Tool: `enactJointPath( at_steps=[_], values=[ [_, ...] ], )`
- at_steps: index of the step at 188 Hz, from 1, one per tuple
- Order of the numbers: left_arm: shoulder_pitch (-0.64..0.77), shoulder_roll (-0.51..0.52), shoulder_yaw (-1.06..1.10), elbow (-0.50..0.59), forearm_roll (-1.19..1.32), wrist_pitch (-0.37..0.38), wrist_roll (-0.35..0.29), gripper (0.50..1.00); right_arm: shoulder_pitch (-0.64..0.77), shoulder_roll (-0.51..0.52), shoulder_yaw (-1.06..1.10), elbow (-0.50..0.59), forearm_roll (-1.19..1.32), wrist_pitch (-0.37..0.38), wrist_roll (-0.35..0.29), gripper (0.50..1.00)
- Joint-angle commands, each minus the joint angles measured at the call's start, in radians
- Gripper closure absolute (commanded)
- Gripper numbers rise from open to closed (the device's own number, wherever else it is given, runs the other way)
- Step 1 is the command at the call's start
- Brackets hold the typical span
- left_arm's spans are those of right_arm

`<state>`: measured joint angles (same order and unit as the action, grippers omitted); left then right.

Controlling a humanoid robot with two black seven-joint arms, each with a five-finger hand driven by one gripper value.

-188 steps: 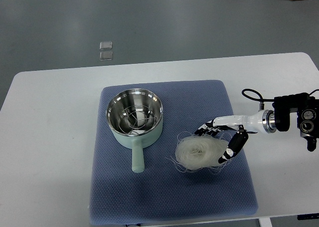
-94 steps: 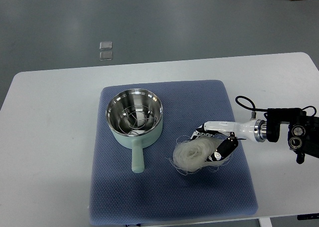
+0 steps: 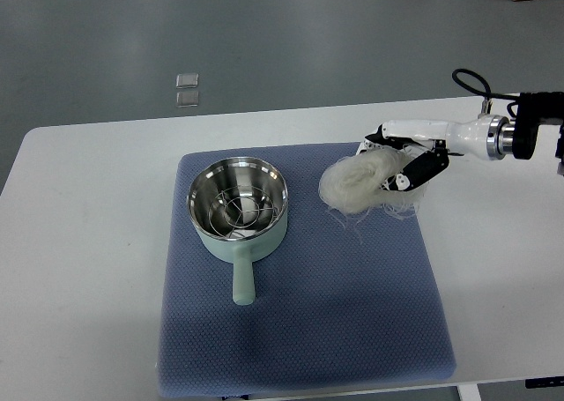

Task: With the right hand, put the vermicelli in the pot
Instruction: 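Lift the vermicelli with the right hand and carry it over the saucepan, then lower the vermicelli into the saucepan and open the right hand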

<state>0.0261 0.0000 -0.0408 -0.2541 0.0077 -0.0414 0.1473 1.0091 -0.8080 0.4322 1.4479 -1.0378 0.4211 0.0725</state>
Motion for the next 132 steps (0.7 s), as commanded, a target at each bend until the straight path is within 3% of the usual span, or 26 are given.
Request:
enactJointPath(
  at_steps=[1,32,92,132],
  values=[
    [0.000,0.000,0.001,0.000,0.000,0.000,0.000,0.500,0.109,0.003,-0.012,-0.004,0.077,0.012,-0.005,1.000],
    [0.000,0.000,0.001,0.000,0.000,0.000,0.000,0.500,0.178,0.062,-0.020,-0.046,0.122,0.004,0.000,1.000],
    [0.000,0.000,-0.001,-0.002,0.000,0.000,0.000,0.500,0.227,0.386,-0.122,-0.267,0.101,-0.042,0.000,1.000],
    [0.000,0.000,-0.002,-0.002,0.000,0.000,0.000,0.500,0.221,0.546,-0.151,-0.409,0.050,-0.067,0.000,1.000]
  ],
)
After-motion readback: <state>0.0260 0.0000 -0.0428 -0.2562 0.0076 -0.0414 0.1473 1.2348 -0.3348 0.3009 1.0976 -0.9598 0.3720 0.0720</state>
